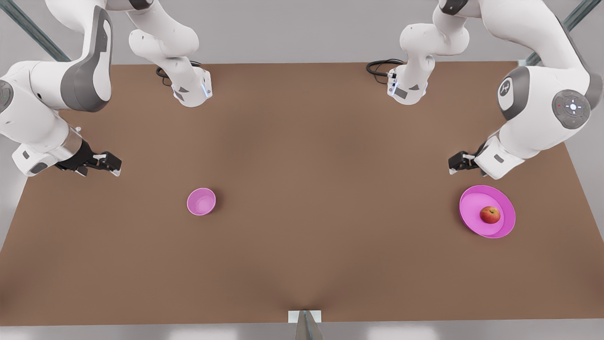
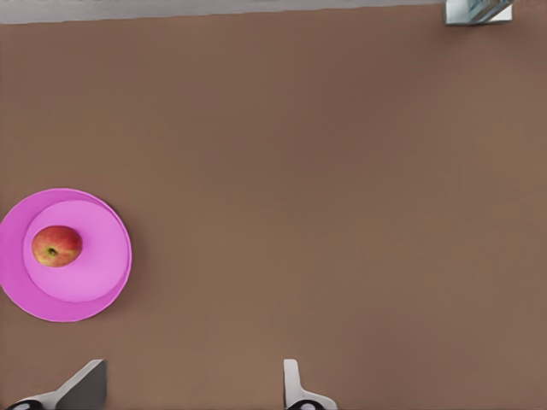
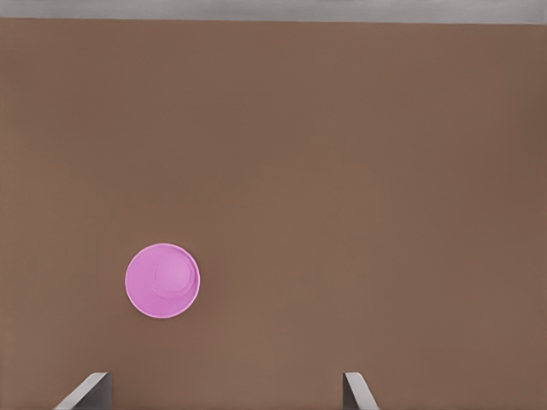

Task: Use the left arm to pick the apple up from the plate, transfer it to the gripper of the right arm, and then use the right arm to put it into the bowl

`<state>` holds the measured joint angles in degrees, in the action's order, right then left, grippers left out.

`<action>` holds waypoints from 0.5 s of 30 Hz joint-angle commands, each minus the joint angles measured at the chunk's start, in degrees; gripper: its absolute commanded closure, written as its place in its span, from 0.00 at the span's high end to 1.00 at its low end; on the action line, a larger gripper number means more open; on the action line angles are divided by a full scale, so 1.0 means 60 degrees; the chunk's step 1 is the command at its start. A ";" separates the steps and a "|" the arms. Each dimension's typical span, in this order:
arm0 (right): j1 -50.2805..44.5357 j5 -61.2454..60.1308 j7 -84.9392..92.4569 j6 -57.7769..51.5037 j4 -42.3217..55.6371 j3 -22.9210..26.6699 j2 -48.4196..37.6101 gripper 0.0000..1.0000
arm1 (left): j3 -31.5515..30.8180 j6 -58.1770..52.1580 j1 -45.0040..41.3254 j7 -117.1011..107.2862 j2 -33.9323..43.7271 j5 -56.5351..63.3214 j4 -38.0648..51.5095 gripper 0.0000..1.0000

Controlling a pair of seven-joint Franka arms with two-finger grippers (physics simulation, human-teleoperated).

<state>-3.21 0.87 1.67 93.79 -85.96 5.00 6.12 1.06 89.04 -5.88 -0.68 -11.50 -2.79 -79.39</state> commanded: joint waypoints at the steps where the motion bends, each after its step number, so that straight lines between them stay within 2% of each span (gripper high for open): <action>1: -0.0007 -0.0013 0.0131 0.0116 0.0000 0.0001 -0.0010 1.00 | -0.0002 0.0423 -0.0001 0.0215 -0.0075 0.0070 0.0005 1.00; 3: -0.0007 -0.0013 0.0131 0.0116 0.0000 -0.0013 -0.0010 1.00 | 0.0539 0.1228 0.0248 0.0274 -0.0499 0.0011 -0.0170 1.00; 5: -0.0007 -0.0013 0.0117 0.0116 0.0000 -0.0013 -0.0010 1.00 | 0.1009 0.3088 0.0789 0.0288 -0.1115 -0.0033 -0.0859 1.00; 8: -0.0007 -0.0013 0.0131 0.0116 0.0000 -0.0013 -0.0010 1.00 | 0.1477 0.4275 0.1507 0.1971 -0.2126 -0.0662 -0.1020 1.00; 11: 0.0008 -0.0027 0.0131 0.0116 0.0000 -0.0013 -0.0010 1.00 | 0.1888 0.6061 0.1625 0.3364 -0.2170 -0.1117 -0.2484 1.00; 15: -0.0007 -0.0027 0.0131 0.0116 0.0000 -0.0013 -0.0010 1.00 | 0.2181 0.7439 0.1771 0.4112 -0.2712 -0.1131 -0.3408 1.00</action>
<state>-3.16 0.77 2.09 94.45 -85.99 4.90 6.12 13.84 121.10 4.51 7.56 -27.04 -8.87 -98.88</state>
